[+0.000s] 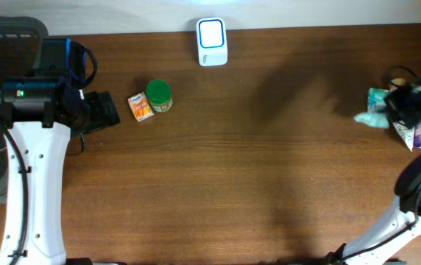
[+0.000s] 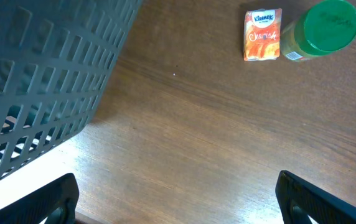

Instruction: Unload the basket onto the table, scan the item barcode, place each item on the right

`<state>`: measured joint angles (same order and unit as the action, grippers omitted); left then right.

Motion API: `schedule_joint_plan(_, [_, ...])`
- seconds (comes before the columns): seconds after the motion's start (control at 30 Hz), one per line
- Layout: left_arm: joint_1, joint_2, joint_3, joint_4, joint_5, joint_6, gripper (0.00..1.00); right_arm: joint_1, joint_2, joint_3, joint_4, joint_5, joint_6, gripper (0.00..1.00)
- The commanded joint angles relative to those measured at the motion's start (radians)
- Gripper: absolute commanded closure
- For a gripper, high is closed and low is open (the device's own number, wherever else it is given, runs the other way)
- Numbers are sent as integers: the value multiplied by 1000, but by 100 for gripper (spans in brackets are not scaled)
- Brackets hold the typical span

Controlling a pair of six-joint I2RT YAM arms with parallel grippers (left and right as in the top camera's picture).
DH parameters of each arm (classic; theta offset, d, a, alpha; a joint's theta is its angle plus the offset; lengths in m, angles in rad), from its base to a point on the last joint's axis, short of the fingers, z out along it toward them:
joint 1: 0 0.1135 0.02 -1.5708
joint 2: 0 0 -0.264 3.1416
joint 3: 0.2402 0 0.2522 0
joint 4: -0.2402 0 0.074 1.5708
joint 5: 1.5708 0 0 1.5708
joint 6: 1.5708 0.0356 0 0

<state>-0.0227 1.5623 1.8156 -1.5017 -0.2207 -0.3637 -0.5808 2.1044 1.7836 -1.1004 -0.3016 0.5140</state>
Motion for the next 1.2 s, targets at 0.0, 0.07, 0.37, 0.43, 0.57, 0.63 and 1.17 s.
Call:
schedule_joint_plan(0.0, [6, -7, 3, 2, -1, -10, 1, -86, -26, 5, -71, 47, -96, 41])
schedule_joint_plan(0.07, [6, -7, 3, 2, -1, -10, 1, -101, -31, 6, -99, 19, -134, 39])
schedule_joint_plan(0.37, [6, -7, 3, 1, -1, -10, 1, 138, -308, -10, -319, -371, -488, 35])
schedule_joint_plan(0.43, [6, -7, 3, 1, -1, -10, 1, 340, -287, -25, -306, -344, -507, 1])
schedule_joint_plan(0.57, [6, -7, 3, 1, -1, -10, 1, 627, -267, -25, -192, -333, -507, 2])
schedule_joint_plan(0.63, [6, -7, 3, 2, -1, -10, 1, 701, -267, -25, -142, -274, -507, 2])
schedule_joint_plan(1.17, [-112, 191, 34, 289, 448, 302, 8, 566, -267, -25, -72, 101, -454, 1])
